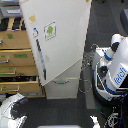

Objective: Opening the fridge

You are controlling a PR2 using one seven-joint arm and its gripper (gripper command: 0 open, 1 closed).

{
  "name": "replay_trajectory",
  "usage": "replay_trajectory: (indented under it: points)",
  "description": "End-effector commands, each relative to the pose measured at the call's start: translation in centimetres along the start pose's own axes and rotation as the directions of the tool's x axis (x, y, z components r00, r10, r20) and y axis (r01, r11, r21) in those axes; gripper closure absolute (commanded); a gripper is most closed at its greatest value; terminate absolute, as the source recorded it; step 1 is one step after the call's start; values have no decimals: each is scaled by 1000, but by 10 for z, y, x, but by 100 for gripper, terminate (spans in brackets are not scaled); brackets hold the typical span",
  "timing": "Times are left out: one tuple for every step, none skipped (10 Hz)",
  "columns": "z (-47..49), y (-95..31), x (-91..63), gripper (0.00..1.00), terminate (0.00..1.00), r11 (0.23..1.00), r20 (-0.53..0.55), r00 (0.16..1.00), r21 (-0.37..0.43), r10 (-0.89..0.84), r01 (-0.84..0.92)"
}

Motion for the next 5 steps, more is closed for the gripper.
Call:
replay_trajectory:
  points:
    - [-214,298,-142,0,0,773,-211,777,419,593,-476]
    - [-261,333,-144,0,0,778,-243,761,397,601,-487]
    - [-288,346,-138,0,0,794,-264,767,383,584,-473]
    - [-309,357,-137,0,0,799,-274,766,372,581,-473]
    - [-347,362,-130,0,0,805,-287,767,369,574,-464]
